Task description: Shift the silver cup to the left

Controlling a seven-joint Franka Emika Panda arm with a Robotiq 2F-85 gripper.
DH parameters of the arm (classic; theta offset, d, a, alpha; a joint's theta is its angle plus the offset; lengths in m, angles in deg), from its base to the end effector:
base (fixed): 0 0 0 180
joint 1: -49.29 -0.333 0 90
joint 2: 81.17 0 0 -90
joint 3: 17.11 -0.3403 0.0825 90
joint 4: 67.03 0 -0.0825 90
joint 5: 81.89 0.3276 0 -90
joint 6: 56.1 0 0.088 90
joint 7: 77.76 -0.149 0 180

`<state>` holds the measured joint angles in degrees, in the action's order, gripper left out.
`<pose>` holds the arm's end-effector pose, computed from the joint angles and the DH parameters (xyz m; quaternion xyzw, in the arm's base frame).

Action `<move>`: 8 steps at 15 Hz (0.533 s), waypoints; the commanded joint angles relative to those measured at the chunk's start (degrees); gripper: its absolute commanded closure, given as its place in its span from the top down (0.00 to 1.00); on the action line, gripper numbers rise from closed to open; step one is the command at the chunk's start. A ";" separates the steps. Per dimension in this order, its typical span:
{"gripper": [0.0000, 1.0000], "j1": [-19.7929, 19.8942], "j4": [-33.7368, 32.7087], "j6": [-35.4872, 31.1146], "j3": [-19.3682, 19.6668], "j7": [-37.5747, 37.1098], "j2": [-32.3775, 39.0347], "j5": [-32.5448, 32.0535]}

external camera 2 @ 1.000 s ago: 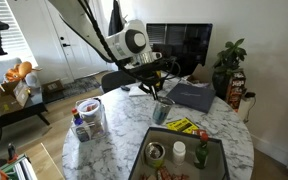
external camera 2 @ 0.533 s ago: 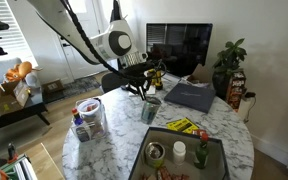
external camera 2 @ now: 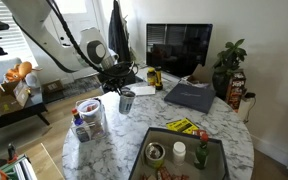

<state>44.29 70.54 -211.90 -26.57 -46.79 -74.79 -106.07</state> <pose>0.4771 0.1309 0.3179 0.8286 0.5416 0.0884 0.1102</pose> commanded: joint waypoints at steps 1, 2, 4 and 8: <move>0.02 -4.80 5.59 -8.33 -0.89 -9.73 -4.48 -11.95; 0.02 -6.42 4.49 -9.35 -0.21 -13.47 -4.39 -16.88; 0.02 -8.75 0.55 -9.55 1.04 -20.09 -3.78 -26.30; 0.02 -11.92 -11.07 -6.64 3.10 -31.54 0.76 -44.59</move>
<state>35.34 67.26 -220.73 -25.89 -71.21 -77.33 -139.38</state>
